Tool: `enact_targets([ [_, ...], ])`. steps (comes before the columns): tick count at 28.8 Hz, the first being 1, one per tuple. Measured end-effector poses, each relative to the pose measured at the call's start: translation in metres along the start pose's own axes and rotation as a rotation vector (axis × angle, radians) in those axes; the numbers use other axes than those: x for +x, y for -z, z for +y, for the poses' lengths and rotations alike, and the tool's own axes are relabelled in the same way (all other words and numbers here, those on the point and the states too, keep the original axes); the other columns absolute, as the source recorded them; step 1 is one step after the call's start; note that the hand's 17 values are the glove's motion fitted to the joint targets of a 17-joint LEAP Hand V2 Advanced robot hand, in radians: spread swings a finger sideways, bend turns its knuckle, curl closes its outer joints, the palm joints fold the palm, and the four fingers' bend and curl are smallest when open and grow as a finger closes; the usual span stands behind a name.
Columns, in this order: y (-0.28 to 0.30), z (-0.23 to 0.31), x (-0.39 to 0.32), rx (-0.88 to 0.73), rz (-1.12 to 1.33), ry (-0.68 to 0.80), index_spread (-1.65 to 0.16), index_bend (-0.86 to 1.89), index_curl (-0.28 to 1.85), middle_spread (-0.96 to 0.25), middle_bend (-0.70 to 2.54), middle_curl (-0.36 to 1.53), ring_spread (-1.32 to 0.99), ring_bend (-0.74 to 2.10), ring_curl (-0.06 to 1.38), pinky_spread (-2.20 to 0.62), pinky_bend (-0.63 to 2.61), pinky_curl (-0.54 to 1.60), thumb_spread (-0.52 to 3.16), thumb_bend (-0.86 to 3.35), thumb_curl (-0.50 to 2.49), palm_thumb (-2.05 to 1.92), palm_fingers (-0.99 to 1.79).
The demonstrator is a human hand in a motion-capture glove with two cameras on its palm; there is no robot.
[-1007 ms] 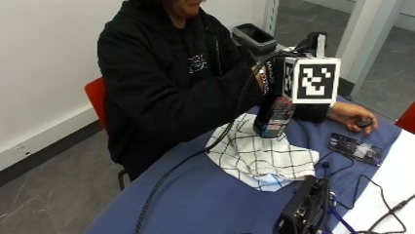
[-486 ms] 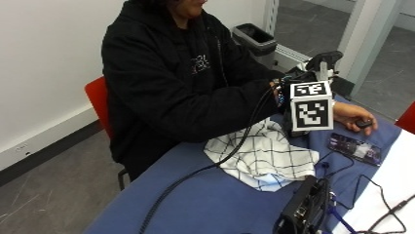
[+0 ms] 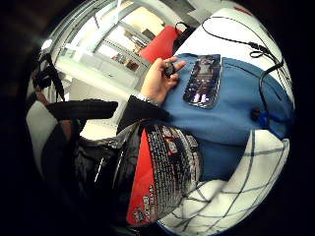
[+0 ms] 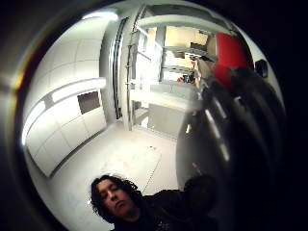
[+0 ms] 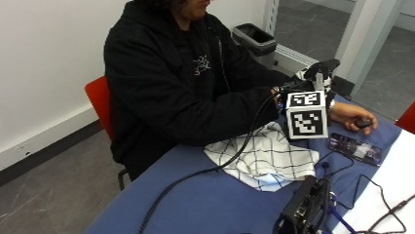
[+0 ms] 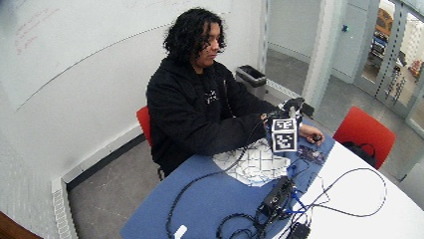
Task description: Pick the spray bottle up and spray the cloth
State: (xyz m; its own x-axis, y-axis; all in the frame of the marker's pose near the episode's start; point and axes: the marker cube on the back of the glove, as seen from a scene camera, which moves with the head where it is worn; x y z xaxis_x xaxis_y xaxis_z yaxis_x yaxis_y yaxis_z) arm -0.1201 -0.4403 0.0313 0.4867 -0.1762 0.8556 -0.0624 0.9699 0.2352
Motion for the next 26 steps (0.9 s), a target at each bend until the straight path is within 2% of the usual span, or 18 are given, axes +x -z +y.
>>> enact_targets([
  [8,-0.002,0.007,0.002,0.031,0.013,0.009,-0.28,0.29,0.69,-0.19,0.7,0.59,-0.21,0.69,0.51,-0.29,0.48,0.45,0.45,-0.03,0.98,0.97,1.35],
  [16,0.001,0.01,0.004,-0.062,-0.01,-0.009,-0.28,0.28,0.69,-0.19,0.7,0.59,-0.22,0.69,0.51,-0.29,0.48,0.44,0.43,-0.03,0.98,0.96,1.33],
  [22,0.024,0.019,0.004,-0.106,0.144,-0.02,-0.27,0.27,0.69,-0.13,0.6,0.56,-0.15,0.54,0.48,-0.18,0.39,0.43,0.53,-0.04,0.94,0.94,1.02],
  [26,0.044,0.015,-0.002,-0.1,0.259,0.007,-0.26,0.17,0.66,-0.08,0.49,0.52,-0.11,0.47,0.47,-0.1,0.39,0.45,0.68,-0.04,0.88,0.89,0.8],
])
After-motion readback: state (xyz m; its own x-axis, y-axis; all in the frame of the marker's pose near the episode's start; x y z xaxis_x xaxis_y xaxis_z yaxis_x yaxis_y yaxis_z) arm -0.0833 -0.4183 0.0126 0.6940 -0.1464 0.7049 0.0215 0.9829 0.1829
